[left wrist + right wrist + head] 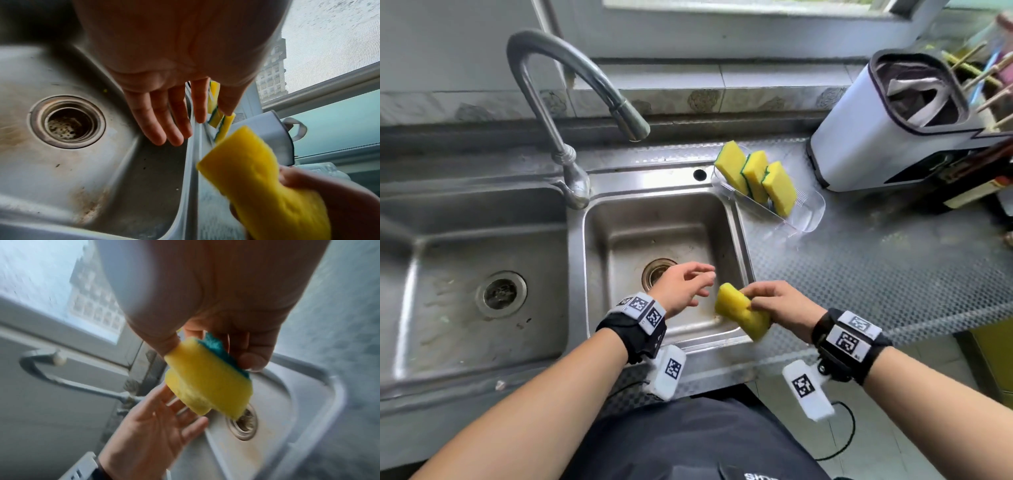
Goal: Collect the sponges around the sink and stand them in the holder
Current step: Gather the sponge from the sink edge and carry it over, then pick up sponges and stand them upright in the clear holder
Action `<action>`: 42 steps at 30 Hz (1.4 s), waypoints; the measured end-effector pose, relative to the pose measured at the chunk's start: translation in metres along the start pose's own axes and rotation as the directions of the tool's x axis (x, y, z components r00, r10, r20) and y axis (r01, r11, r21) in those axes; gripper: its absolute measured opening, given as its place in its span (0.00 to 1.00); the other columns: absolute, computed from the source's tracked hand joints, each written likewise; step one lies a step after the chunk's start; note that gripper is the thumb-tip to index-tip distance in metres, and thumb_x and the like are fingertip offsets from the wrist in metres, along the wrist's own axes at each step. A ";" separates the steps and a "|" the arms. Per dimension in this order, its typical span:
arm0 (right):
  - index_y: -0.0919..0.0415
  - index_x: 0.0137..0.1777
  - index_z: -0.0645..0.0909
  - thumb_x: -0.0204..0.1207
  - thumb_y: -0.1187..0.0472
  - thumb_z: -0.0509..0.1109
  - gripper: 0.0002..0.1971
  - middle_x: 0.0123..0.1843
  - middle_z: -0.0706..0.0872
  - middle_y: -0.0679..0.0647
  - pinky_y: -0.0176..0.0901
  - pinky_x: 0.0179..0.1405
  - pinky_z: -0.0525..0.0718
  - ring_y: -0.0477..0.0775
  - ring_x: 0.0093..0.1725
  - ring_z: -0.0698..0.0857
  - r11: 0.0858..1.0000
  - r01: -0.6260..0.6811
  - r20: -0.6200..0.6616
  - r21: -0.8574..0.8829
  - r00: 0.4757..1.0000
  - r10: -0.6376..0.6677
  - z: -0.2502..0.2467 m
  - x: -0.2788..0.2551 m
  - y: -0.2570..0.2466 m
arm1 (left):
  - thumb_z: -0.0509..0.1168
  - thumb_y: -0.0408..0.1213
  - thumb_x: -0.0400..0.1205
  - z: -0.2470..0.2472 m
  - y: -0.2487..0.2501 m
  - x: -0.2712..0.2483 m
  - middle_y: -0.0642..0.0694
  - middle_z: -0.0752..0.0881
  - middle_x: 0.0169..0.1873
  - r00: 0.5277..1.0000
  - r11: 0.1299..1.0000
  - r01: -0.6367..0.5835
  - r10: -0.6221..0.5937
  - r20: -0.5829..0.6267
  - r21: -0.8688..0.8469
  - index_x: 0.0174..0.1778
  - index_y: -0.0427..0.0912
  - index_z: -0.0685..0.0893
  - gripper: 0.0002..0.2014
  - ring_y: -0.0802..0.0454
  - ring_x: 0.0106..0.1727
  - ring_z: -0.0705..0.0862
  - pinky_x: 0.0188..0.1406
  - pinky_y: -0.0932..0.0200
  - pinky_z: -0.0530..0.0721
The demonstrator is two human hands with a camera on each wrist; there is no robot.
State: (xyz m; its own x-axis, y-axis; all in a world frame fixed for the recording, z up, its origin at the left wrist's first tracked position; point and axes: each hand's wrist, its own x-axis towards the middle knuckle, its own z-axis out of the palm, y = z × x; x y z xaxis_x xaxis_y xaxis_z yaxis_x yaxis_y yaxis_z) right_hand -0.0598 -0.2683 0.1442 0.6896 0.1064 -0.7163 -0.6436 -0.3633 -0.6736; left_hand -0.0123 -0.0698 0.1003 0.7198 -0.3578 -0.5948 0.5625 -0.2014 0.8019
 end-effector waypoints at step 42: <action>0.48 0.66 0.75 0.57 0.43 0.78 0.34 0.62 0.81 0.50 0.51 0.62 0.75 0.56 0.63 0.75 0.845 0.190 -0.440 -0.500 0.784 -0.437 -0.189 0.087 -0.005 | 0.75 0.36 0.73 0.129 0.161 0.135 0.43 0.90 0.49 0.919 0.915 -0.051 0.200 -0.341 0.399 0.54 0.43 0.86 0.13 0.45 0.45 0.91 0.41 0.46 0.92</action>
State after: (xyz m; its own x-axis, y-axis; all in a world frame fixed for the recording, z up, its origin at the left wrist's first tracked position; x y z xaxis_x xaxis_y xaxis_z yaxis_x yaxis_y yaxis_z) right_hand 0.0664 -0.4315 0.1197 0.9683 -0.1652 -0.1871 -0.2466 -0.7496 -0.6142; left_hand 0.1226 -0.2686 0.1566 0.9122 -0.0581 -0.4056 0.3161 -0.5302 0.7868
